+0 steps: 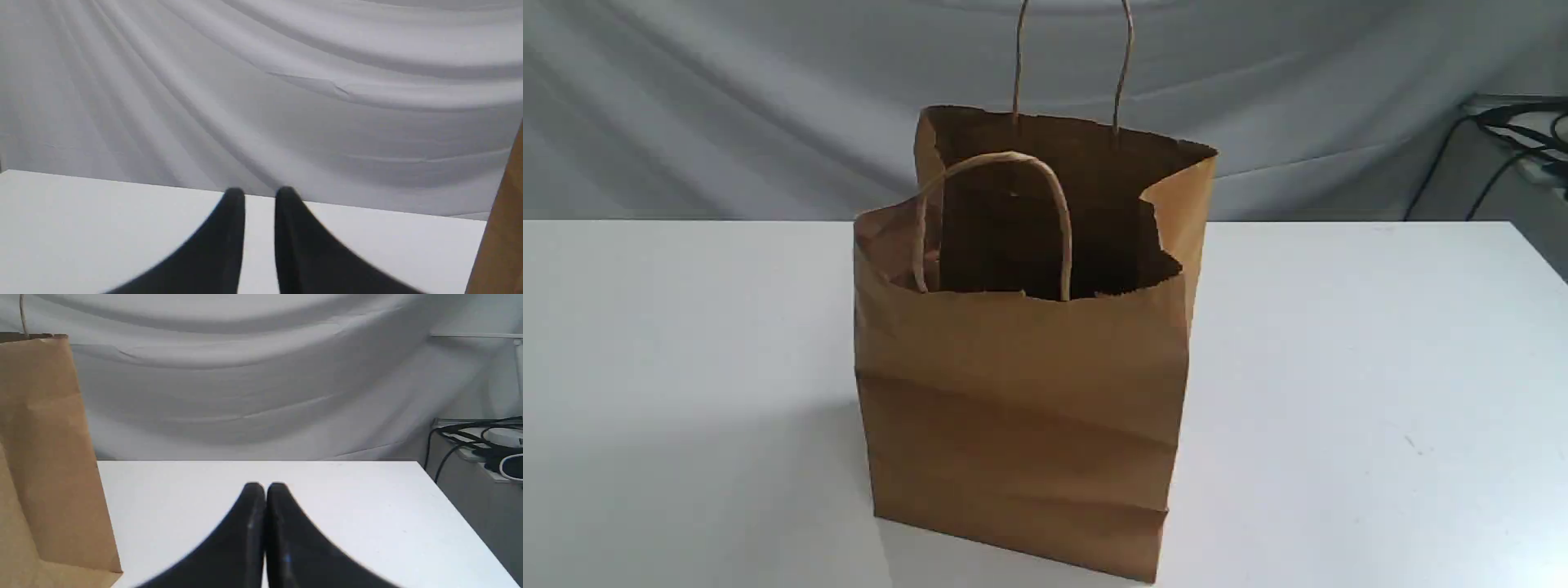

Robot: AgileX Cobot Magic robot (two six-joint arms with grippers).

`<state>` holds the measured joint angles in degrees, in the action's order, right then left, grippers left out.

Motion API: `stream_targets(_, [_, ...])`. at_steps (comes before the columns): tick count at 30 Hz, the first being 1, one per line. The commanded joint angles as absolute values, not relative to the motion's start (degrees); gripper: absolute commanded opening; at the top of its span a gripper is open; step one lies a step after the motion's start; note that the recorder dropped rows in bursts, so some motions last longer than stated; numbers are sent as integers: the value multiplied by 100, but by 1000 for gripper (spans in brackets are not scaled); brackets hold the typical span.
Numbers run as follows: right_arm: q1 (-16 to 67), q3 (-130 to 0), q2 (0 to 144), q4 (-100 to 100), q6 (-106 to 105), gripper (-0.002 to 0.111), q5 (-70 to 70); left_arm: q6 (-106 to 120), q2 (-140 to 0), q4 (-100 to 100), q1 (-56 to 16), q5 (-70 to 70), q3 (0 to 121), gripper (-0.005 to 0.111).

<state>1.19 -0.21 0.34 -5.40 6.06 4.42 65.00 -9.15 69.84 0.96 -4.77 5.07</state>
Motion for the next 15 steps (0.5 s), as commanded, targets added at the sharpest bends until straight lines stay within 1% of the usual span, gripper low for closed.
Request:
stream_targets(1, [94, 0, 0, -514, 620, 0, 454, 6456, -509, 6984, 101, -536, 331, 15])
stream_targets(5, [94, 0, 0, -514, 620, 0, 454, 6447, -267, 6984, 112, -564, 440, 15])
stream_targets(15, [94, 0, 0, -514, 620, 0, 454, 6744, -258, 6984, 112, -565, 1048, 15])
